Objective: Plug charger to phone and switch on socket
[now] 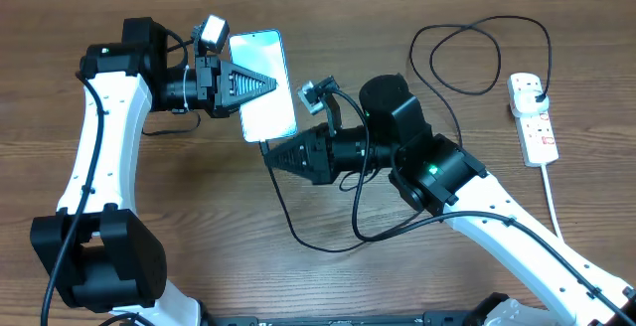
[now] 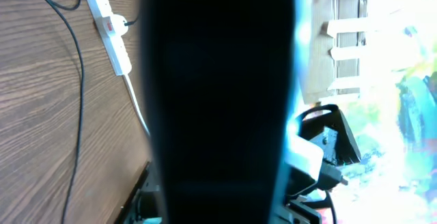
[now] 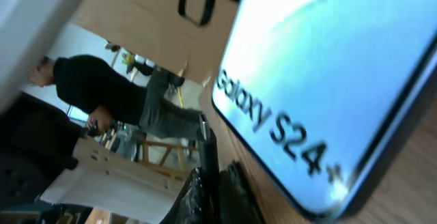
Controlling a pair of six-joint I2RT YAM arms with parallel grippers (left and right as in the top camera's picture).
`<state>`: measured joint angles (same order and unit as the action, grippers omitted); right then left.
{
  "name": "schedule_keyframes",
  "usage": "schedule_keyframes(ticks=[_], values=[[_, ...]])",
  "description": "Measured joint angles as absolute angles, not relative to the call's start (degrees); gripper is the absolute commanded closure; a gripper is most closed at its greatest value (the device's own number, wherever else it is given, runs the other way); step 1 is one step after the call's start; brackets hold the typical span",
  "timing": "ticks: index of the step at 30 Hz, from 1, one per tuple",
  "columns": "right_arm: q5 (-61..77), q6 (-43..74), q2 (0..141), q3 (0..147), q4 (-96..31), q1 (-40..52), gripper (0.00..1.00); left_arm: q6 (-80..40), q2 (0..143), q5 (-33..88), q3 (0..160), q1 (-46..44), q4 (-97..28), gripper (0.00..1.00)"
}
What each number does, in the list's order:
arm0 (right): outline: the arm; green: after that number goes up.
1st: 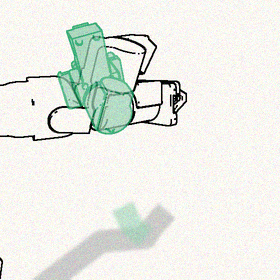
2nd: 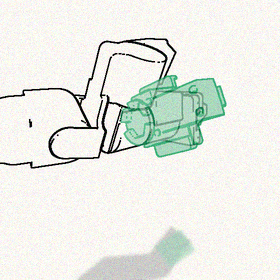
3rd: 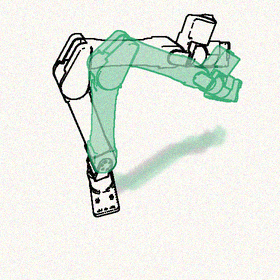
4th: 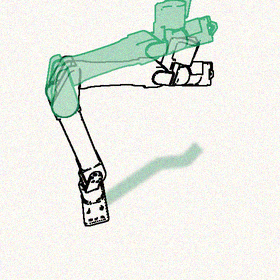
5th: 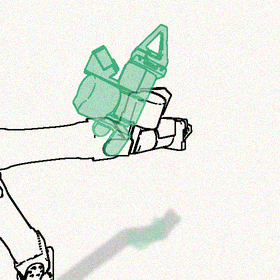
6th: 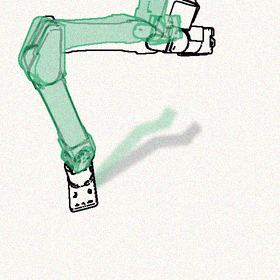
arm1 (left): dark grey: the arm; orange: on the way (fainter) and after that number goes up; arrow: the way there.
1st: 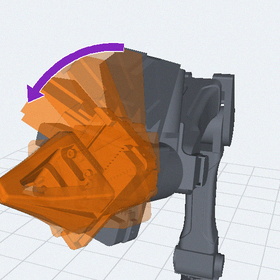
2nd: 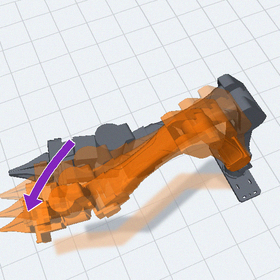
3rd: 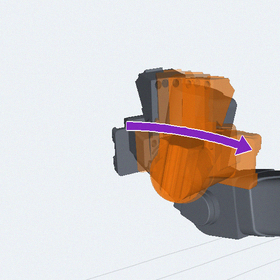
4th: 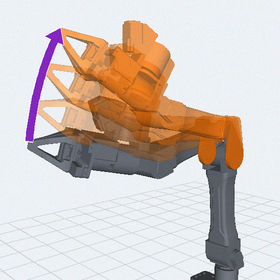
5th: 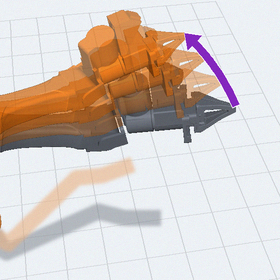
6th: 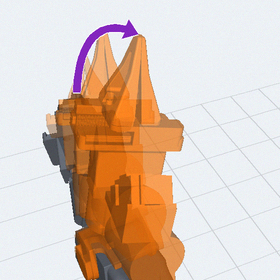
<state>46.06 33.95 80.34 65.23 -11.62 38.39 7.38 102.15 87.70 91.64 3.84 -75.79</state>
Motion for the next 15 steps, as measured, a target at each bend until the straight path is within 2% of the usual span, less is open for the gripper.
schedule_keyframes(ticks=[15], values=[[42.6, 39.0, 80.3, 65.2, -11.2, 38.4, 0.96, -10.5, 102.1, 87.9, 91.4, 6.0, -60.8, 0.96]])
